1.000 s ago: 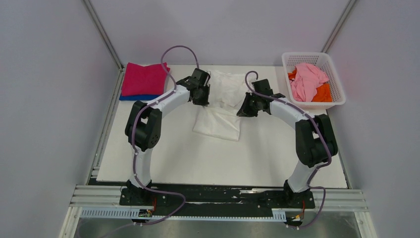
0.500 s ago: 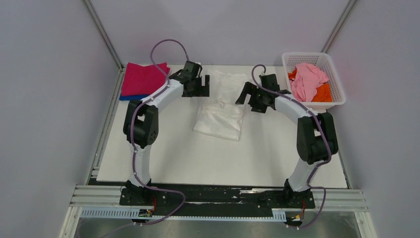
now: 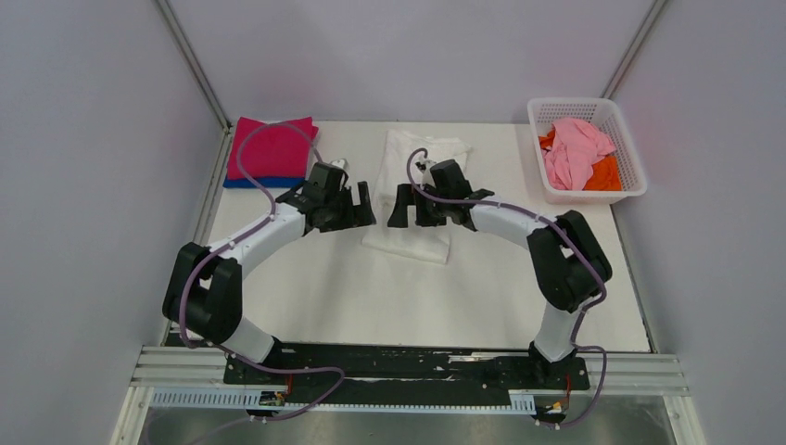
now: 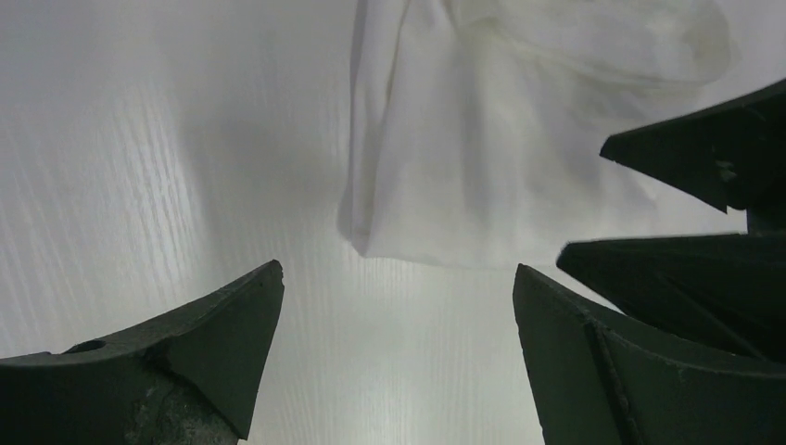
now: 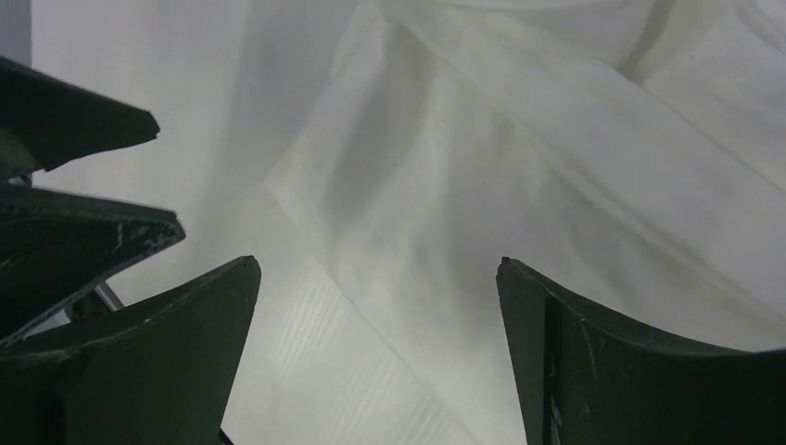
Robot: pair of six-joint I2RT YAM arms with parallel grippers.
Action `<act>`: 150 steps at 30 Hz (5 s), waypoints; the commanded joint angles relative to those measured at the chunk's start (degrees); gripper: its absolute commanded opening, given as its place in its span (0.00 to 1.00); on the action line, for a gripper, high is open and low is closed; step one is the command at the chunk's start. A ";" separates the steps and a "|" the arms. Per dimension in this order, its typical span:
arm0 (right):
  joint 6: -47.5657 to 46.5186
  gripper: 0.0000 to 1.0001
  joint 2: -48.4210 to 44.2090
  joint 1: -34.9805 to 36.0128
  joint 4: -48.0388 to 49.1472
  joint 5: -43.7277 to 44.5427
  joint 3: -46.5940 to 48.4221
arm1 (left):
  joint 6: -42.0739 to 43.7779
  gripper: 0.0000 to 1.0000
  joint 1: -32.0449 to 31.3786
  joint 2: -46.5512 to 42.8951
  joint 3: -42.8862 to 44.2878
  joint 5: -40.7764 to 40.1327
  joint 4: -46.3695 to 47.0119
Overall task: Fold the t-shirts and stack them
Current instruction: Fold the folded rectangular tshirt in 1/3 of the way, then grab one side of the 2/3 rectangular tshirt with both arms, then fold the long partially folded tshirt into a neat square
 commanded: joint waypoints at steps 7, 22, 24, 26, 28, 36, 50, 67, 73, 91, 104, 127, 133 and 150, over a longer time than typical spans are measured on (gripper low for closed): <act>-4.19 1.00 12.13 2.05 8.10 10.59 8.72 | -4.62 1.00 -0.10 -8.96 -11.25 -3.94 2.75; -7.18 1.00 20.62 -3.69 15.59 16.82 18.05 | -5.46 1.00 -0.10 -6.46 -12.75 -3.94 3.79; -7.54 1.00 20.49 -3.97 15.11 16.94 19.37 | -5.73 1.00 -0.10 -5.52 -12.53 -3.42 4.45; -8.25 1.00 19.02 -3.97 14.47 16.91 19.77 | -5.93 1.00 -0.10 -4.32 -11.97 -2.61 4.94; -8.67 1.00 15.89 -4.03 13.49 16.68 19.36 | -6.22 1.00 -0.10 -2.99 -11.44 -2.03 5.62; -2.91 1.00 -4.99 -4.03 11.14 25.95 4.05 | -6.42 0.85 -0.10 4.83 -8.66 0.84 8.58; 14.57 0.98 -26.78 -6.23 1.96 19.12 -22.74 | -6.55 0.36 -2.14 12.52 -8.37 6.68 12.14; 19.96 0.51 -16.13 -6.18 10.04 4.91 -30.13 | -8.00 0.00 -2.89 11.69 -12.38 2.98 9.44; 19.89 0.20 -12.69 -6.22 11.48 5.06 -31.54 | -8.16 0.00 -2.98 10.28 -13.57 2.37 9.86; 11.38 0.00 -51.77 -1.96 -14.58 -6.03 -33.88 | -6.73 0.00 -10.38 -29.70 -22.75 2.29 -6.70; 10.50 0.00 -44.32 -7.24 -7.81 1.51 -19.81 | -7.30 0.00 -6.11 -26.48 -8.55 -8.87 -0.94; 8.32 0.00 -11.73 -20.70 -0.22 -1.81 -0.68 | 2.61 0.00 2.97 13.47 21.57 -6.93 2.15; 8.65 0.00 -5.68 -22.09 0.35 -1.24 1.79 | 2.76 0.00 3.50 23.38 28.88 -3.18 -0.28; 10.43 1.00 -0.03 -23.75 4.08 -9.94 5.58 | 1.15 1.00 4.96 24.26 32.13 10.20 3.65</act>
